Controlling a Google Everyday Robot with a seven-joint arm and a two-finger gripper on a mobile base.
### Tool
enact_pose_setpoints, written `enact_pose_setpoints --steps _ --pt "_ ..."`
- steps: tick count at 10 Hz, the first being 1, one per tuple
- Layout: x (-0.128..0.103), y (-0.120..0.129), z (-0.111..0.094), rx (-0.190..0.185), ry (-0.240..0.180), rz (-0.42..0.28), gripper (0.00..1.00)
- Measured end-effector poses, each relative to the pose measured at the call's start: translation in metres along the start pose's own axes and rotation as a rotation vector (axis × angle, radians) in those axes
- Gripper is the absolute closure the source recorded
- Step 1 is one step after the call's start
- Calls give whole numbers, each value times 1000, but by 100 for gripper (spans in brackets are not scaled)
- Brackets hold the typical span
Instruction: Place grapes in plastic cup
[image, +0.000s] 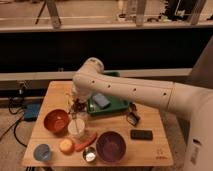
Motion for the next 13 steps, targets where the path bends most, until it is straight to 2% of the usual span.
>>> enact_pose_setpoints --steps 2,6,9,11,13 --pt "0 -4 0 12 -1 -16 100" --pt "1 -43 3 39 -35 -92 100" --pt "-6 -62 -23 76 -56 -109 100" --pt "-22 -66 -43 95 -67 -122 100" --pt "-53 -66 -53 56 -80 -163 100"
